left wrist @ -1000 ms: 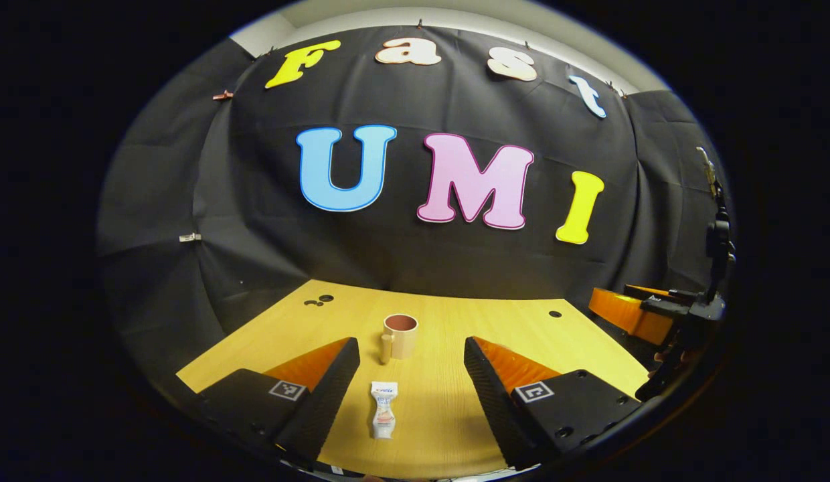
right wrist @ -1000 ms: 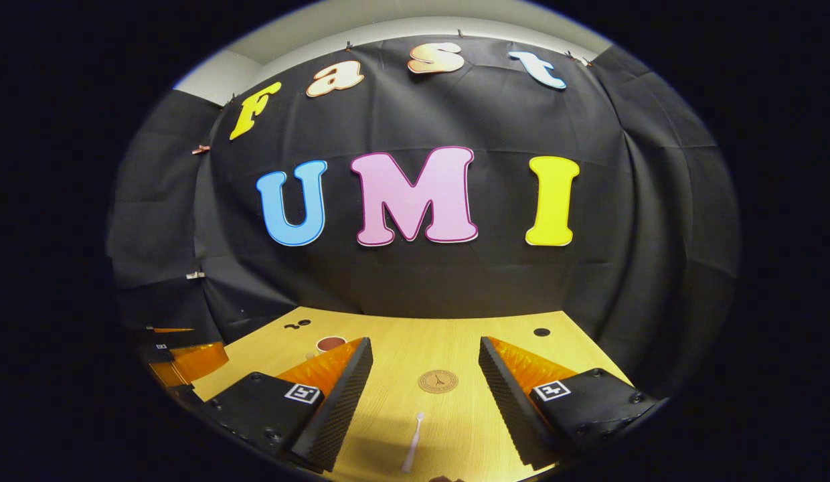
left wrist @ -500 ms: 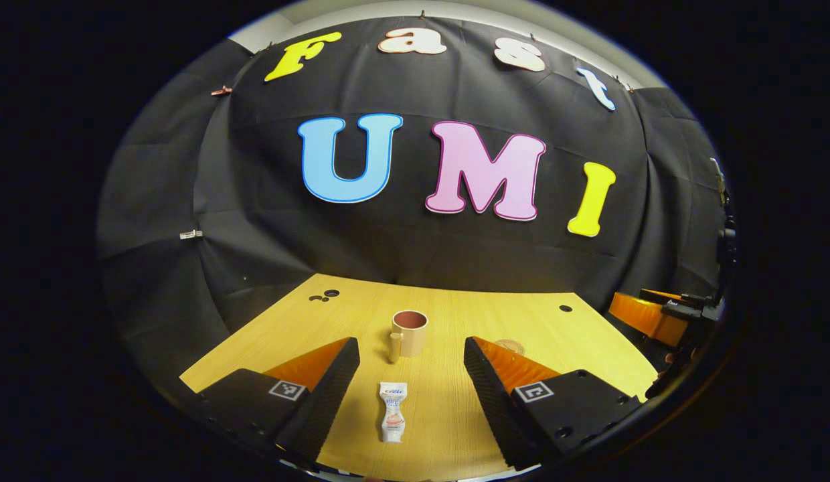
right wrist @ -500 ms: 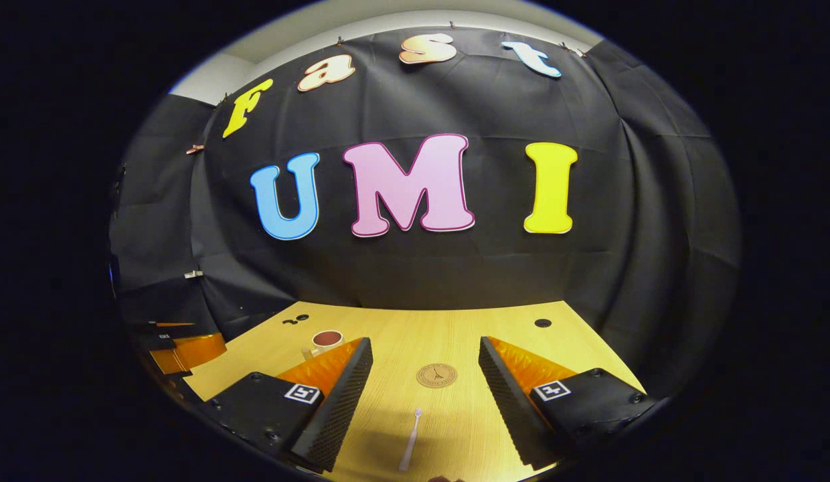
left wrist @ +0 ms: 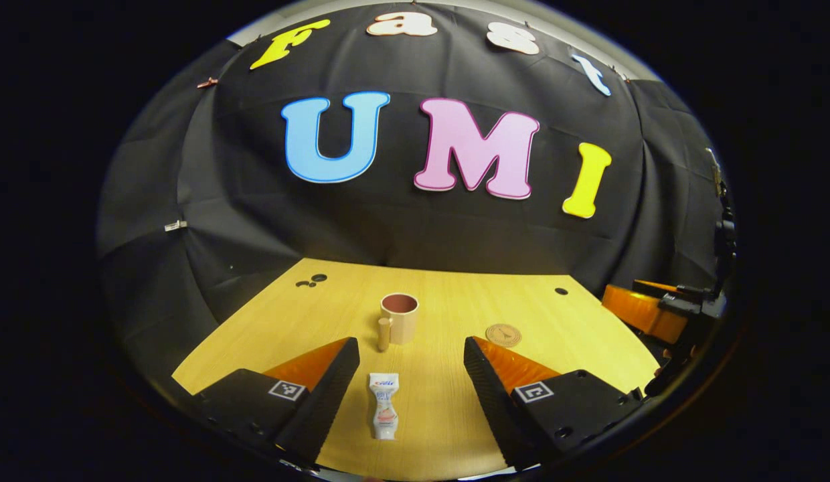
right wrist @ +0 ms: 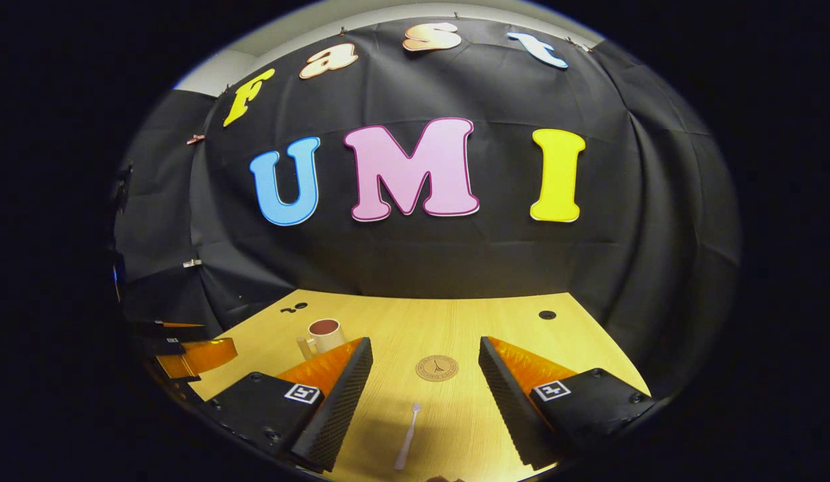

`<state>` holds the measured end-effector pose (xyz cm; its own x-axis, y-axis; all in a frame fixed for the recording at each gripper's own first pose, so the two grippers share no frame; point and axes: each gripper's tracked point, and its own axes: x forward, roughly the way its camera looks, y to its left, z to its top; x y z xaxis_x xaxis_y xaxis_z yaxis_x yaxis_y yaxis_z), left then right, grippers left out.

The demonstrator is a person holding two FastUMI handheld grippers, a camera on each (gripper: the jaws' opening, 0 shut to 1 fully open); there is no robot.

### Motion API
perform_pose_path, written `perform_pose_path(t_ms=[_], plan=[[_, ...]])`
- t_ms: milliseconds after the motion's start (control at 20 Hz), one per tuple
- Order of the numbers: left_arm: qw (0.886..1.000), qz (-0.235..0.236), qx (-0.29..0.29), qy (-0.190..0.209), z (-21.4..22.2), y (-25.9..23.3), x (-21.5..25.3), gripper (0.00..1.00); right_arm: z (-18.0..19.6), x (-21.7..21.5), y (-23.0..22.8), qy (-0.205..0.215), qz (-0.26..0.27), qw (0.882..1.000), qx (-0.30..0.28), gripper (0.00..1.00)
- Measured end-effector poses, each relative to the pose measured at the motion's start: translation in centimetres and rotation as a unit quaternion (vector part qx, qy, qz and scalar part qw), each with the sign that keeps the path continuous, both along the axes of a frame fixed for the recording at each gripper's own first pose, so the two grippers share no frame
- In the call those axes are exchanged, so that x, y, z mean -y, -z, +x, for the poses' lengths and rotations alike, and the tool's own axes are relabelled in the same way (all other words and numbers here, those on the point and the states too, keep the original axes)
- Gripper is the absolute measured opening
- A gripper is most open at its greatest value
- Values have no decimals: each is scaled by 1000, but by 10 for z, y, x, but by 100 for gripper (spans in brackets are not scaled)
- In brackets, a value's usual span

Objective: Put the toothbrush and toothpaste on the desktop into the cup, then pick up the cup and place it on the coaster on the desktop.

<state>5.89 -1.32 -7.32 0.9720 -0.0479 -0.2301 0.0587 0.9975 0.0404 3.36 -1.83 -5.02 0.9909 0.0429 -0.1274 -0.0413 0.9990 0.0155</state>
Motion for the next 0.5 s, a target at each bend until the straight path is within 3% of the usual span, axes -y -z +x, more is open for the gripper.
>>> perform_pose_path(t_ms=[500], plan=[[995, 17, -98, -26, 41, 106, -30, 98, 5, -10, 53, -14, 0, 998, -65, 98]])
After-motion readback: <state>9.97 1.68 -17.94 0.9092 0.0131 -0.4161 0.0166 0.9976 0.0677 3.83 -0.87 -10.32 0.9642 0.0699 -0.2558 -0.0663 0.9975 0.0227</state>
